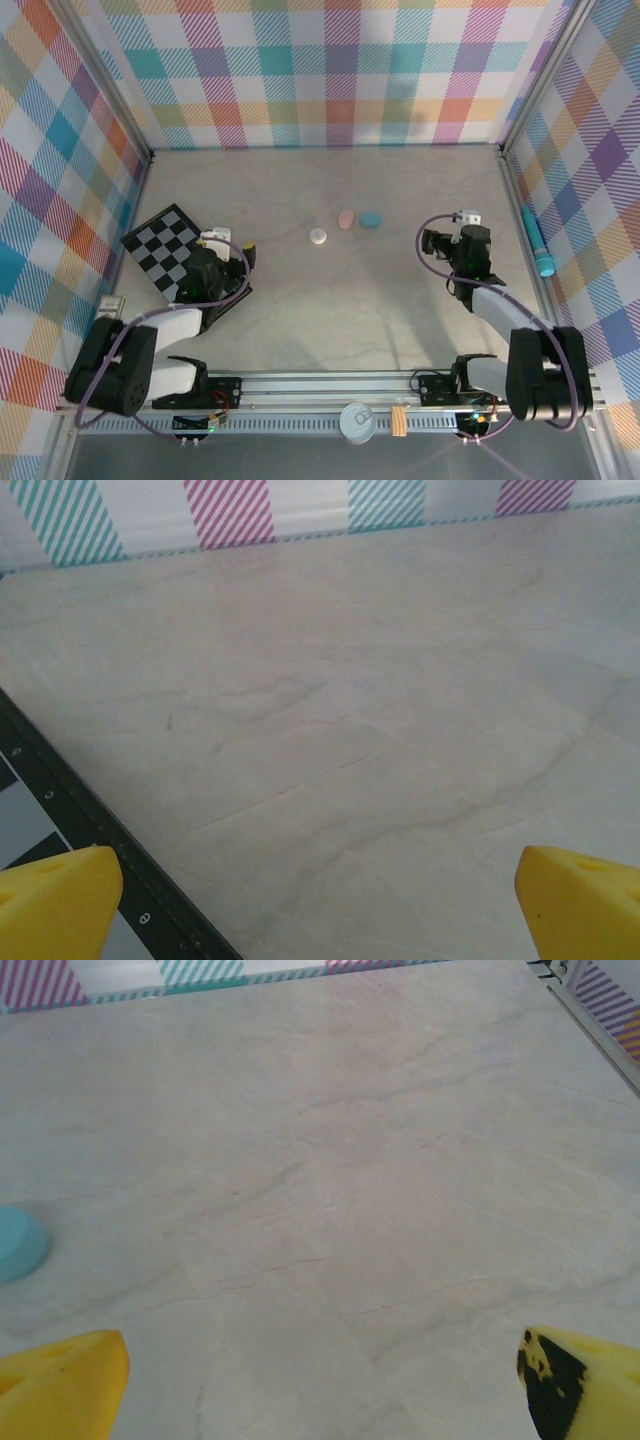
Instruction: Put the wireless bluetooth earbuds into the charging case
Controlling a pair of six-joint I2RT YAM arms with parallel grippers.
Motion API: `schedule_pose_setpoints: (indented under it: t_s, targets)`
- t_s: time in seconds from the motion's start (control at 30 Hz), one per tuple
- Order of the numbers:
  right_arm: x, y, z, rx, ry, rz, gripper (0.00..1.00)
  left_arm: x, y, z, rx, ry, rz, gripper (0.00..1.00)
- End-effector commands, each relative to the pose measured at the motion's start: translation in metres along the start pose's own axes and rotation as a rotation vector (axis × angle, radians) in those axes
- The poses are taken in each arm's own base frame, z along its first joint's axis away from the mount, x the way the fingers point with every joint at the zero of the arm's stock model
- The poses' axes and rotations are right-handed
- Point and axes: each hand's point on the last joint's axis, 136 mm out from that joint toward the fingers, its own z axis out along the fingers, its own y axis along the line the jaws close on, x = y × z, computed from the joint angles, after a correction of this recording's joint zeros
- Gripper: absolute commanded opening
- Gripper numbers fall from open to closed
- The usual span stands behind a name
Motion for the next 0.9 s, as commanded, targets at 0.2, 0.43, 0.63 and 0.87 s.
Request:
schedule_pose_setpoints:
  t_s: [0.2,0.43,0.63,0.87]
  targets:
    - [0.001,0.015,0.036,-0.117,-0.121,-0.036,0.99,0.0,0.021,0.032,-0.036,-0.042,-0.102,1.0]
    - [0.004,0.012,0.041,-0.104,-0.099,-0.028,0.99,0.009,0.033,0.052,-0.062,0.06,-0.154,1.0]
    - [0.003,0.012,0.042,-0.102,-0.102,-0.03,0.99,0.009,0.033,0.052,-0.059,0.055,-0.153,1.0]
    - [0.003,0.012,0.041,-0.103,-0.102,-0.029,0.99,0.009,0.033,0.052,-0.06,0.056,-0.151,1.0]
